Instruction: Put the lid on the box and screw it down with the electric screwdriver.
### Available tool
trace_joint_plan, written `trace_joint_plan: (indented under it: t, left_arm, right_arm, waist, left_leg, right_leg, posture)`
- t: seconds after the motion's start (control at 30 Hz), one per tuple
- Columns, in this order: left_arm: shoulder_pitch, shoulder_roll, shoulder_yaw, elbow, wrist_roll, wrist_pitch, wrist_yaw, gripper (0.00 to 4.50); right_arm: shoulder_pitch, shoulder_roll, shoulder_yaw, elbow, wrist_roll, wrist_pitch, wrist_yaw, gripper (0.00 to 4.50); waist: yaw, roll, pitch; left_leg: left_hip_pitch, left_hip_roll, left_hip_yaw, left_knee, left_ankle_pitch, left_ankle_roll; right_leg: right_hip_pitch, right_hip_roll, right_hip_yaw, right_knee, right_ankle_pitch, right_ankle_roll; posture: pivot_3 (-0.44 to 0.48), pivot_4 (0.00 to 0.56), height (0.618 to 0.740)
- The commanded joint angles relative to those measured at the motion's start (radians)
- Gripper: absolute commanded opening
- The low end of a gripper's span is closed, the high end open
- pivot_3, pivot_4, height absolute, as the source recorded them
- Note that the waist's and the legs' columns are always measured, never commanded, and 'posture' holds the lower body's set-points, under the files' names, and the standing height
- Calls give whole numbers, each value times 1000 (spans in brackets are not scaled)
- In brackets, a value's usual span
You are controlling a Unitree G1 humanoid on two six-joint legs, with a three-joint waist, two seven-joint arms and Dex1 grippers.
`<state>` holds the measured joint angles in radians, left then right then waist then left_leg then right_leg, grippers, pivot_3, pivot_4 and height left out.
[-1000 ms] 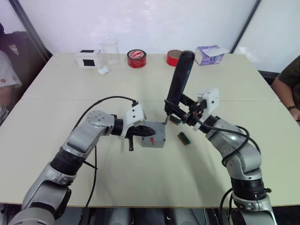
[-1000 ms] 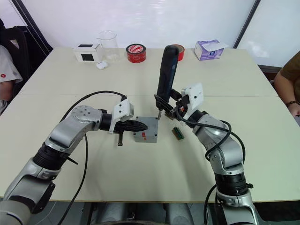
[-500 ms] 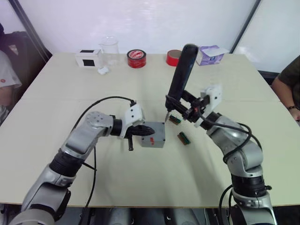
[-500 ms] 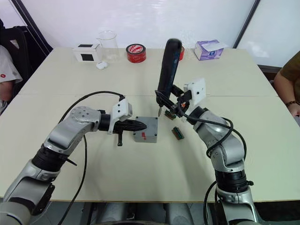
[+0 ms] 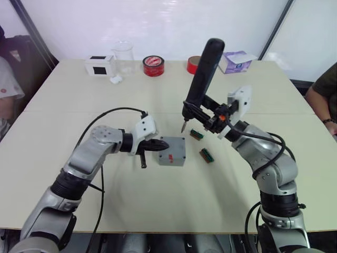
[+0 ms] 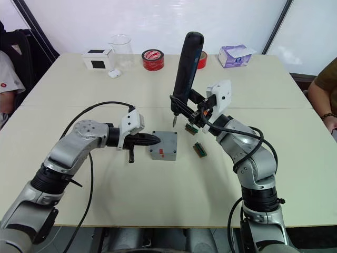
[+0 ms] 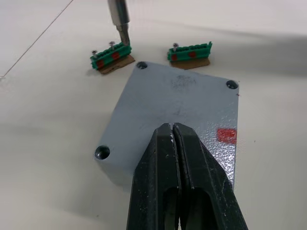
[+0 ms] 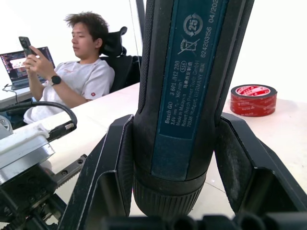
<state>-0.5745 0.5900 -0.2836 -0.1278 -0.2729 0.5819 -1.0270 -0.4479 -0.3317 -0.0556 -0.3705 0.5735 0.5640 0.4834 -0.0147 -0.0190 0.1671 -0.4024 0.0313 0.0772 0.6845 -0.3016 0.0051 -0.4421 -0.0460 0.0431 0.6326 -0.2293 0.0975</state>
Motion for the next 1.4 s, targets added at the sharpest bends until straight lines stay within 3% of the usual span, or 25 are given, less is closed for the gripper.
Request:
trace_joint_plan:
  t: [0.03, 0.5, 1.4]
  left_arm:
    - [26, 3, -21, -2, 15, 30, 8, 0]
    - [12, -1, -30, 18, 21, 19, -7, 0]
    - [14, -21, -56, 19, 27, 13, -14, 0]
  right_arm:
    - [-7, 2, -5, -50, 14, -26, 10, 1853]
    - [57, -6, 30, -16, -72, -91, 21, 1853]
    - [81, -50, 5, -18, -75, -90, 27, 1853]
  waist:
    - [0, 0, 0]
    - [1, 0, 0]
    - [2, 0, 0]
  left_leg:
    - [0, 0, 0, 0, 0, 0]
    - [0, 0, 0, 0, 0, 0]
    - [12, 0, 0, -1, 0, 0]
  right_leg:
    - [0, 0, 0, 0, 0, 0]
    - [0, 0, 0, 0, 0, 0]
    - [12, 0, 0, -2, 0, 0]
  posture:
    - [0, 150, 740]
    - [0, 150, 740]
    - [0, 150, 740]
